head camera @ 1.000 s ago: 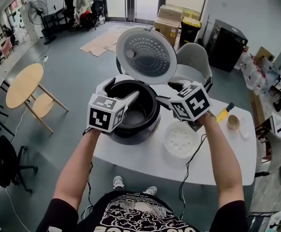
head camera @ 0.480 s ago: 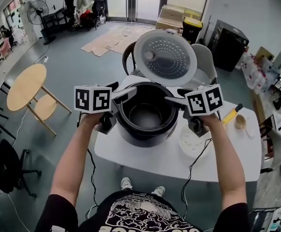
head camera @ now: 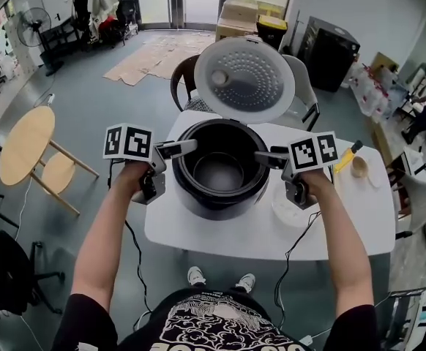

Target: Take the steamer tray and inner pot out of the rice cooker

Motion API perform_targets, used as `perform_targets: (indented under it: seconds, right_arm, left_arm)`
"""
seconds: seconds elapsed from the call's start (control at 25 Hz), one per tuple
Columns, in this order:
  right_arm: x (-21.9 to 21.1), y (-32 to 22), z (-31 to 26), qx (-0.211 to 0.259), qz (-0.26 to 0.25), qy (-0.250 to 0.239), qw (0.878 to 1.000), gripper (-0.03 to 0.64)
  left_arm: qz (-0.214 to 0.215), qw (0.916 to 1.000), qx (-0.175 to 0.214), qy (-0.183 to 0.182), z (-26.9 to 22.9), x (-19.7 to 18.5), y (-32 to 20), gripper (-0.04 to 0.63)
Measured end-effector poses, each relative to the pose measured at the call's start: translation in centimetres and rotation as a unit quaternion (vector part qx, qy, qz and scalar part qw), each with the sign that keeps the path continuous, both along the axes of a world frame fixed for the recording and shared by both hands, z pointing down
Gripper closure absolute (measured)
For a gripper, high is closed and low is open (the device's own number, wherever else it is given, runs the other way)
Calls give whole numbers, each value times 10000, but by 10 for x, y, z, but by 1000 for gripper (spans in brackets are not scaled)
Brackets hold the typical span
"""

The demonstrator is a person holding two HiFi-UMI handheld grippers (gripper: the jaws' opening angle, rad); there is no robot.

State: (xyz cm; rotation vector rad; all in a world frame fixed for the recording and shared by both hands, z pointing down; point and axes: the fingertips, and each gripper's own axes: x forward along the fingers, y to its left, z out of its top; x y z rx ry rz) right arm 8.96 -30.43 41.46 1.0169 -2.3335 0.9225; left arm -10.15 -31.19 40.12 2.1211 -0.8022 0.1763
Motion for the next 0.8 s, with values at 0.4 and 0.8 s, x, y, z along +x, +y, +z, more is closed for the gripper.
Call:
perform_targets:
  seconds: [0.4, 0.8]
  right_arm:
    - [-9, 7, 21, -776, 93, -478, 9958, 330]
    - [-5, 5, 19, -1462, 373, -1396, 9786, 384]
  left_arm:
    - [380, 9985, -370, 119, 14, 10, 2, 207]
    - [111, 9975, -611, -321, 22, 2, 2, 314]
